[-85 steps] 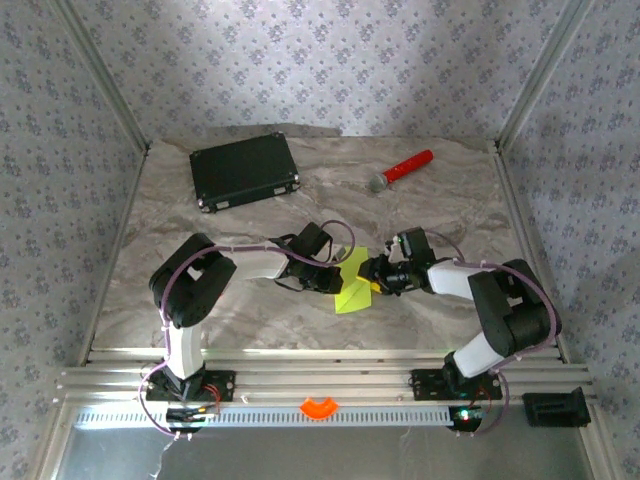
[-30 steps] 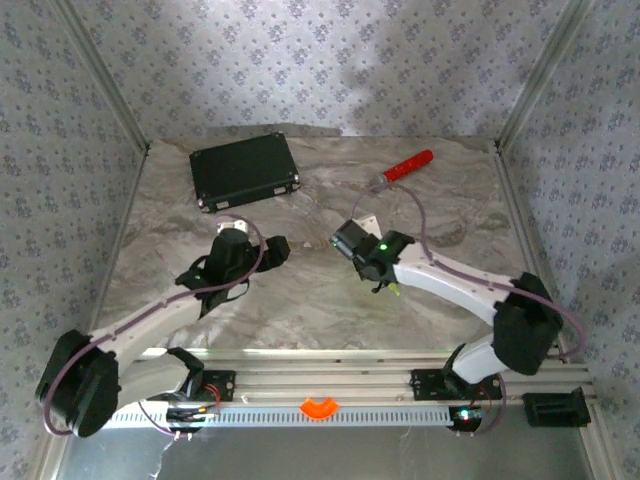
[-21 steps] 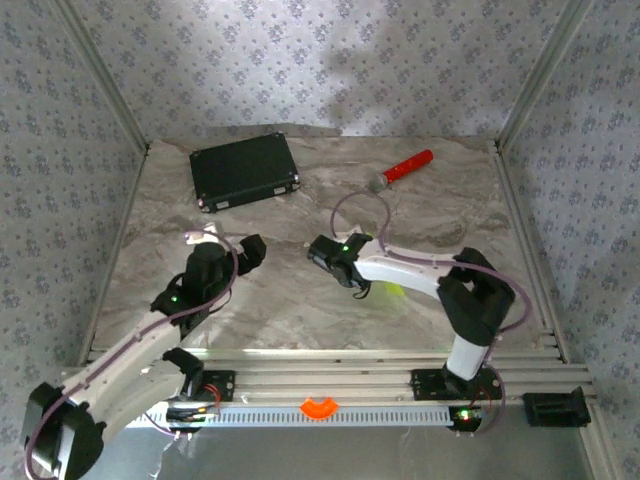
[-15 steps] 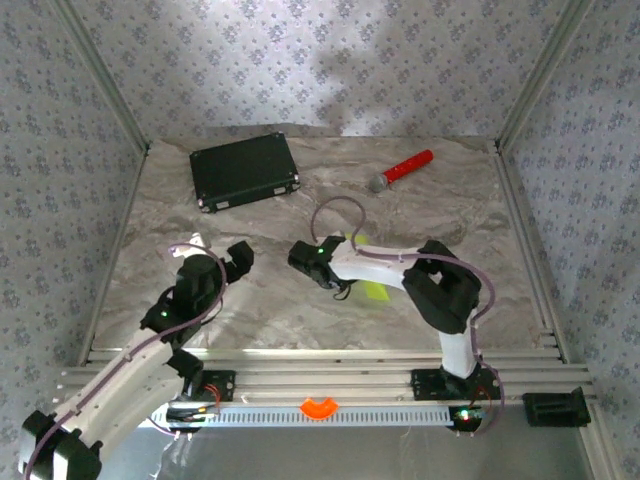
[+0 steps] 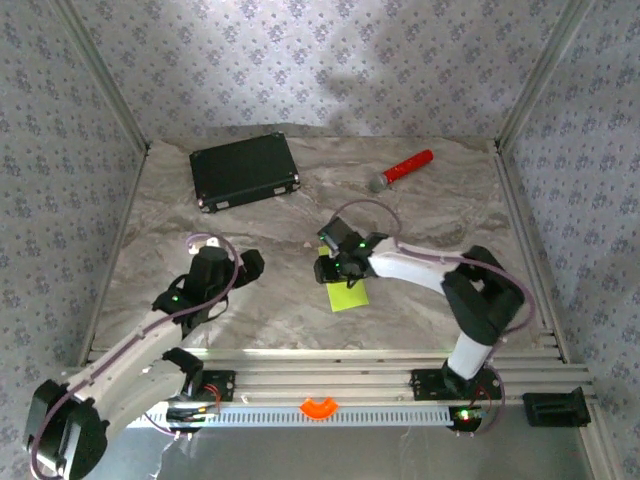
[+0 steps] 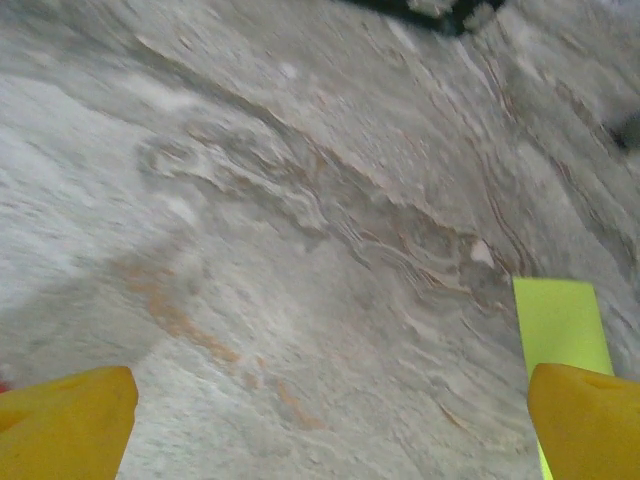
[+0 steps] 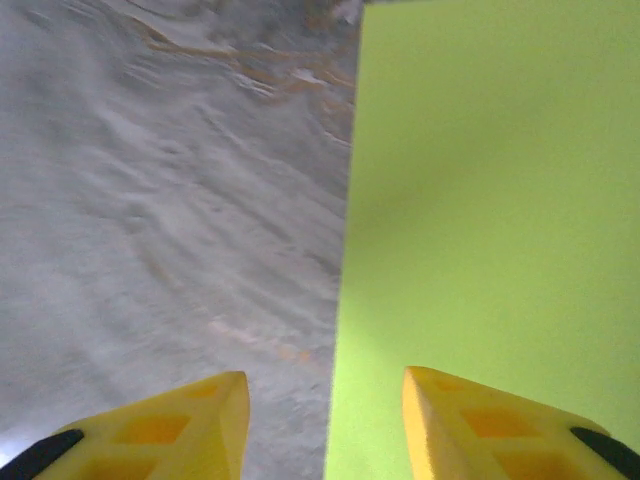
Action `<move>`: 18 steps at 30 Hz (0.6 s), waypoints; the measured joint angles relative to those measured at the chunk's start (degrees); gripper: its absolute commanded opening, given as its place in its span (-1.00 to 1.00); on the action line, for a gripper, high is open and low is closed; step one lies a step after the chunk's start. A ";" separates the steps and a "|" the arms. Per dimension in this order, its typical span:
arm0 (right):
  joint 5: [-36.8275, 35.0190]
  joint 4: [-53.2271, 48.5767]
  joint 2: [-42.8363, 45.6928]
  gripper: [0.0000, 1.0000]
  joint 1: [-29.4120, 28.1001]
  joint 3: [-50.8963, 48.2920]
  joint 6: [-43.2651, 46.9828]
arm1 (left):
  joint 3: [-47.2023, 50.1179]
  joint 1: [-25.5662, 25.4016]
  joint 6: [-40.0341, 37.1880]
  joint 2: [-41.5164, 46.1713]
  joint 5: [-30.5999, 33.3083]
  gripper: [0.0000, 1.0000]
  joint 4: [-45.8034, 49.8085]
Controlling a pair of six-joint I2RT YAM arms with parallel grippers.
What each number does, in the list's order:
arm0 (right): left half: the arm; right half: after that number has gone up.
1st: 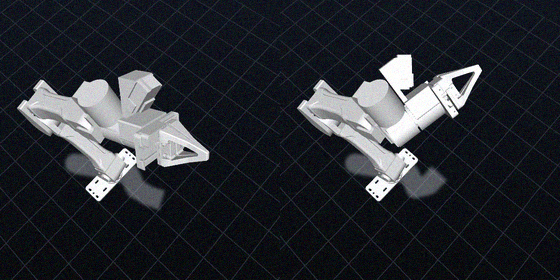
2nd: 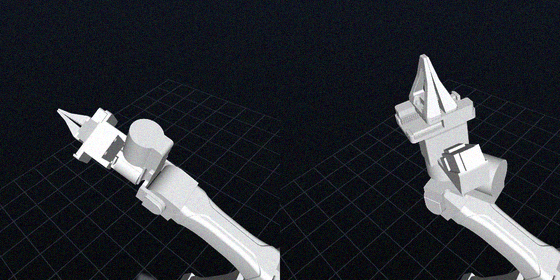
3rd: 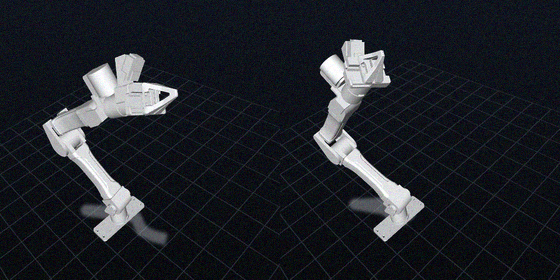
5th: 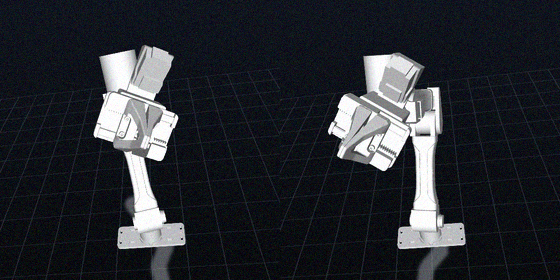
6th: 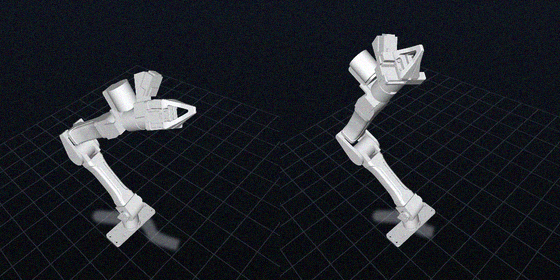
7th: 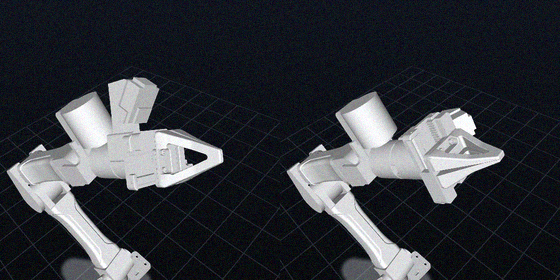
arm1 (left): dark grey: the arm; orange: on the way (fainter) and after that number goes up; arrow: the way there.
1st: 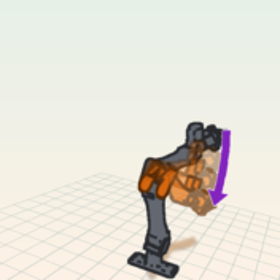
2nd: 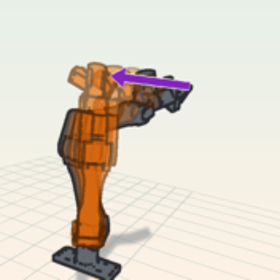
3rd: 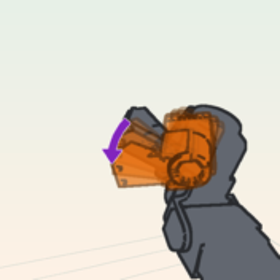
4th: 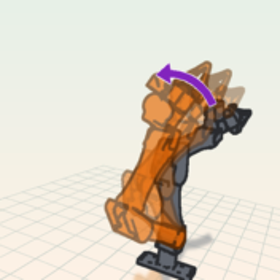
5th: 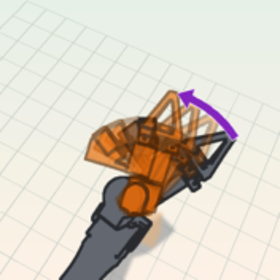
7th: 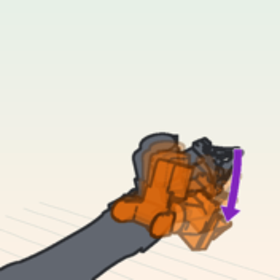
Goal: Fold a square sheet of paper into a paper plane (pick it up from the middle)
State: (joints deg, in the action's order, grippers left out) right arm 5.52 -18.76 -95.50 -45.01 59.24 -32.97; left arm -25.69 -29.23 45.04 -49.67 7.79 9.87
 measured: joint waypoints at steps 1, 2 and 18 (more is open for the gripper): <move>2.19 2.23 2.08 -0.10 1.22 -1.73 -0.37 | -0.17 0.00 -0.15 -1.46 -1.60 0.89 -0.70; 4.44 4.74 4.00 -0.13 2.64 -3.45 -0.87 | -0.52 0.00 -0.44 -3.45 -3.52 0.82 -1.36; 26.64 21.88 5.46 -0.83 20.96 -20.74 -10.14 | -18.91 -6.14 -1.05 -37.51 -26.12 0.47 -7.02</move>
State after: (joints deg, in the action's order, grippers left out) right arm 32.16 3.11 -90.04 -24.05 38.50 -43.11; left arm -44.60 -35.38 43.99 -87.18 -18.33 2.85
